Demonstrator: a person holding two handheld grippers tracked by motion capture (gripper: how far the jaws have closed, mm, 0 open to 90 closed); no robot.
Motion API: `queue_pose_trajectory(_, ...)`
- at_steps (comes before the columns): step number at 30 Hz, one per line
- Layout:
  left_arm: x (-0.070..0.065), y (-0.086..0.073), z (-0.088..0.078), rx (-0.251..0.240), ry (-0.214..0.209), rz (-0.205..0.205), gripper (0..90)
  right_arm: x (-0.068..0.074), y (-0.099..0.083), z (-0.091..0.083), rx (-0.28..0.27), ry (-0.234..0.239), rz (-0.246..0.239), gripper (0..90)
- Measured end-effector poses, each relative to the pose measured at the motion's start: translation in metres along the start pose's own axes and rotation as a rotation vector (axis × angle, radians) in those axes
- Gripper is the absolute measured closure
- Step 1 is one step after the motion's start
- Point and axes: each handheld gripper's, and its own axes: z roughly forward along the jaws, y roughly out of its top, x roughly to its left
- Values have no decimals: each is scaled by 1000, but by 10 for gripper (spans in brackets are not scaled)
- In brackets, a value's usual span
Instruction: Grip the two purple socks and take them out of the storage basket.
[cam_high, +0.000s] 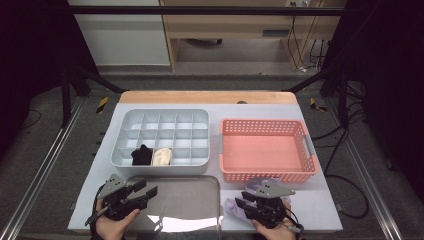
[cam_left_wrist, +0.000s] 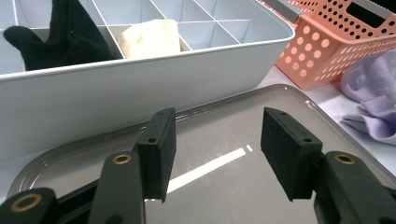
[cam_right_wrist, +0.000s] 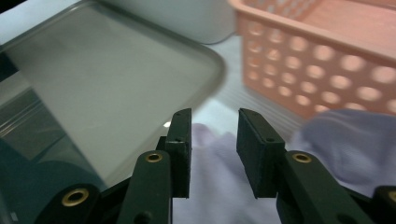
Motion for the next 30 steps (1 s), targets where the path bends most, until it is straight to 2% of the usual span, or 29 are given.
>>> queue_pose_trajectory(4,-2,0,-2,-6,-1,0,454,15,1,7,20,40,-27,669)
queue_pose_trajectory(7,-3,1,-2,-7,-2,-1,454,21,0,14,36,47,-39,657)
queue_pose_trajectory(9,-5,0,-2,-5,-5,0,454,26,-2,27,75,40,-52,623)
queue_pose_trajectory(11,-5,0,-2,-5,-7,2,454,27,-3,31,88,34,-58,604)
queue_pose_trajectory(12,-6,0,-2,-6,-7,3,454,28,-4,35,105,13,-70,583)
queue_pose_trajectory(13,-6,0,-2,-9,-9,-2,454,26,-8,42,145,-27,-86,574)
queue_pose_trajectory(16,-7,1,-3,-11,-10,-1,454,22,-11,46,156,-54,-86,677)
queue_pose_trajectory(17,-7,1,-3,-11,-10,-1,454,22,-11,46,156,-54,-86,677)
queue_pose_trajectory(18,-7,1,-2,-10,-8,-3,454,21,-9,46,172,-87,-101,794)
queue_pose_trajectory(21,-6,1,-2,-11,-6,-4,454,19,-8,44,179,-86,-94,847)
queue_pose_trajectory(24,-5,1,-2,-8,-5,-6,454,17,-2,36,148,-64,-77,855)
queue_pose_trajectory(25,-5,1,-2,-9,-6,-6,454,16,1,31,119,-47,-70,855)
queue_pose_trajectory(26,-5,2,-2,-9,-5,-5,454,16,7,23,84,-8,-56,853)
queue_pose_trajectory(27,-5,2,-2,-10,-4,-2,454,16,7,23,84,-8,-56,853)
queue_pose_trajectory(28,-5,3,-2,-11,-6,1,454,16,13,16,40,41,-46,850)
queue_pose_trajectory(30,-6,5,-2,-11,-7,2,453,19,19,13,17,95,-39,845)
